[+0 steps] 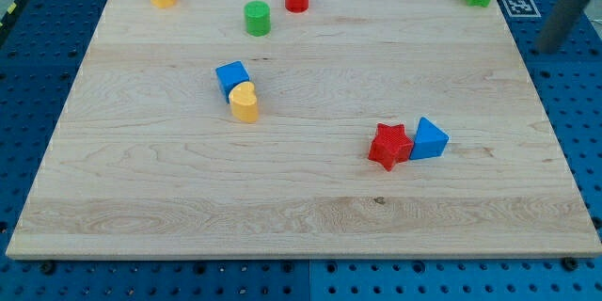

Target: Move the green star a bit down

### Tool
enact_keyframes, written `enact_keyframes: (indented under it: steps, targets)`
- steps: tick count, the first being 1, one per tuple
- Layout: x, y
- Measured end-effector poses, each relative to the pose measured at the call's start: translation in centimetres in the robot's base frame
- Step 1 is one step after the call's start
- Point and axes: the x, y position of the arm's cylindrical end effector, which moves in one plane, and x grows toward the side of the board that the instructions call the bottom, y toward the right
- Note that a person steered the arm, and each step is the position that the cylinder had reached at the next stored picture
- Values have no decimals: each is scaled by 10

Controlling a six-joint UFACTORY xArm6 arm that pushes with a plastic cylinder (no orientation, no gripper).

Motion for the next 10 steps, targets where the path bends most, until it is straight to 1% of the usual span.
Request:
enact_keyframes:
  steps: [1,3,4,6,7,10]
  targets:
    - [-21,0]
    - [-152,0]
    - [-152,0]
    - [-152,-33]
    - [-152,-33]
    - [-144,-60]
